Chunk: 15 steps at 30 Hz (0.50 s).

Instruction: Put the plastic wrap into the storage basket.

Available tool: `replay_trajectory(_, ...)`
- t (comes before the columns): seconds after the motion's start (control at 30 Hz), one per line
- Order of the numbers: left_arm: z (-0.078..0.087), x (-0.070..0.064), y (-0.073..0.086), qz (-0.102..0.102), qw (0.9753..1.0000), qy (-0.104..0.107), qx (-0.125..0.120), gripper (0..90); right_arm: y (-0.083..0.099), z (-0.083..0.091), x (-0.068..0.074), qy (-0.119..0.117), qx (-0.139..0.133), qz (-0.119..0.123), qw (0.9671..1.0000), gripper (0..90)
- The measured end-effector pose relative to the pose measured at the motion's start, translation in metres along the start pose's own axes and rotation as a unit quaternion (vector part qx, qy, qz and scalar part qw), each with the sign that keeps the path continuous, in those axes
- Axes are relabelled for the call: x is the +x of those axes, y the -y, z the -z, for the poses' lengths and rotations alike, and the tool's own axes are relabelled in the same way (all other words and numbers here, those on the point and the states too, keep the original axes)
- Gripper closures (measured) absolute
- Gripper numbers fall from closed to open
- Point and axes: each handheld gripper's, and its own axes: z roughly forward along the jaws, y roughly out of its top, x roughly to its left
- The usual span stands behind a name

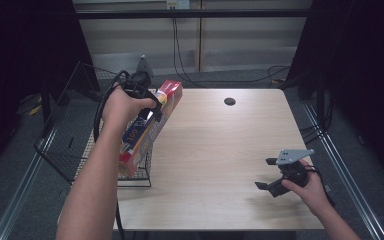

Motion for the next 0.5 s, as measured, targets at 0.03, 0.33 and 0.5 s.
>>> replay_trajectory(0.03,0.001,0.002,0.000,-0.003,1.0000,0.000,-0.002,45.5,0.000,0.000,0.000,0.000,0.000,0.000,1.0000,3.6)
replay_trajectory(0.33,0.016,0.010,0.004,0.000,1.0000,-0.004,-0.003,45.5,0.000,-0.001,0.000,-0.002,0.002,0.002,1.0000,3.7)
replay_trajectory(0.5,0.022,0.015,0.006,0.007,0.9999,-0.006,-0.010,45.5,0.000,-0.002,0.000,-0.003,0.004,0.000,1.0000,3.6)
